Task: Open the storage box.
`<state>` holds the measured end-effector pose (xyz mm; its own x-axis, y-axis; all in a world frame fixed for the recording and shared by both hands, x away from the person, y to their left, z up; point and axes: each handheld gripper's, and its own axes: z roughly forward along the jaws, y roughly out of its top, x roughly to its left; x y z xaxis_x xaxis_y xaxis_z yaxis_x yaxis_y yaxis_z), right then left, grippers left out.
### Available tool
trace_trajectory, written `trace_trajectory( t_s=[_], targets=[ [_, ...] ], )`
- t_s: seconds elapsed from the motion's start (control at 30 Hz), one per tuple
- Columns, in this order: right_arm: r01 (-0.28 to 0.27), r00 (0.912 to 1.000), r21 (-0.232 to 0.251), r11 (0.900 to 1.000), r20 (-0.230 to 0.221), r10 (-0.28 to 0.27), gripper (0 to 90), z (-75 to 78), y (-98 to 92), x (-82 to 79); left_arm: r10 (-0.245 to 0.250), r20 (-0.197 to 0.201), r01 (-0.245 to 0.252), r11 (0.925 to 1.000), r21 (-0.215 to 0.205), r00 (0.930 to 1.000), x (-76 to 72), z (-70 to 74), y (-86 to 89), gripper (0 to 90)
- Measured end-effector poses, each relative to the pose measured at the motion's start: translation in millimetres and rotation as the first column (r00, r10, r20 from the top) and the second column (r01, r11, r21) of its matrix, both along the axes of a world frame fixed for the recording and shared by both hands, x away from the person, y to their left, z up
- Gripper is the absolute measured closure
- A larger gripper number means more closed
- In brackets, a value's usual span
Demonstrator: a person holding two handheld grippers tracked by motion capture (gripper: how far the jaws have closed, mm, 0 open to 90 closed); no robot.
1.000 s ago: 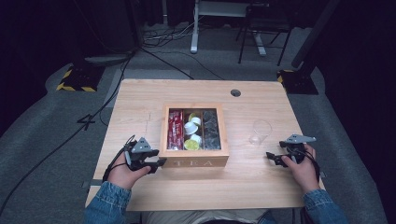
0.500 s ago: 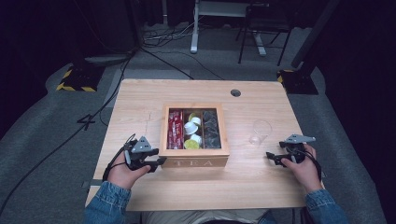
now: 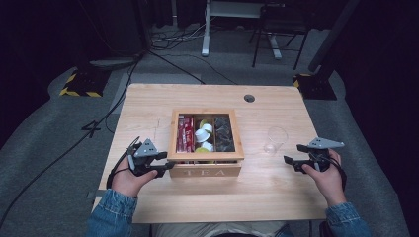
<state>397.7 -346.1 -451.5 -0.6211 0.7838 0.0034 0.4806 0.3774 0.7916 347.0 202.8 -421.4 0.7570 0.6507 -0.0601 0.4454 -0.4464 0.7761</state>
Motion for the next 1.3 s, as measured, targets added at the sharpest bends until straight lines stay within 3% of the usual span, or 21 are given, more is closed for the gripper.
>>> trace_trajectory(
  t_s=[0.17, 0.37, 0.5, 0.63, 0.87, 1.17, 1.3],
  targets=[
    [-0.053, 0.9981, 0.015, 0.999, 0.031, 0.052, 24.0, 23.8, 14.5, -7.5, 0.007, 0.022, -0.007, 0.9997, -0.024, 0.9997, 1.5, 6.6, 1.4, 57.0],
    [-0.105, 0.9938, 0.008, 0.994, 0.038, 0.104, 24.5, 38.6, 33.0, -8.9, 0.034, 0.037, -0.032, 0.998, -0.055, 0.9987, 2.4, 15.0, 2.4, 59.4],
    [-0.154, 0.9862, 0.005, 0.988, 0.062, 0.154, 24.3, 49.3, 49.9, -7.5, 0.045, 0.049, -0.041, 0.9968, -0.068, 0.9978, 3.2, 19.9, 2.5, 60.0],
    [-0.217, 0.9726, -0.021, 0.976, 0.082, 0.218, 24.1, 60.6, 73.0, -4.7, 0.052, 0.063, -0.047, 0.9956, -0.081, 0.9966, 3.7, 23.2, 2.5, 60.5],
    [-0.319, 0.9415, -0.064, 0.946, 0.095, 0.323, 25.0, 72.3, 112.1, -2.2, 0.057, 0.074, -0.05, 0.9937, -0.1, 0.9956, 6.2, 26.8, 3.7, 60.8],
    [-0.379, 0.9164, -0.08, 0.922, 0.104, 0.386, 29.9, 77.9, 142.4, -0.4, 0.06, 0.081, -0.051, 0.9926, -0.11, 0.9949, 9.0, 30.4, 2.7, 61.4],
    [-0.399, 0.9006, -0.106, 0.911, 0.14, 0.411, 34.6, 82.1, 152.7, -0.9, 0.056, 0.07, -0.047, 0.9925, -0.112, 0.996, 9.8, 30.7, 1.7, 61.4]
  ],
)
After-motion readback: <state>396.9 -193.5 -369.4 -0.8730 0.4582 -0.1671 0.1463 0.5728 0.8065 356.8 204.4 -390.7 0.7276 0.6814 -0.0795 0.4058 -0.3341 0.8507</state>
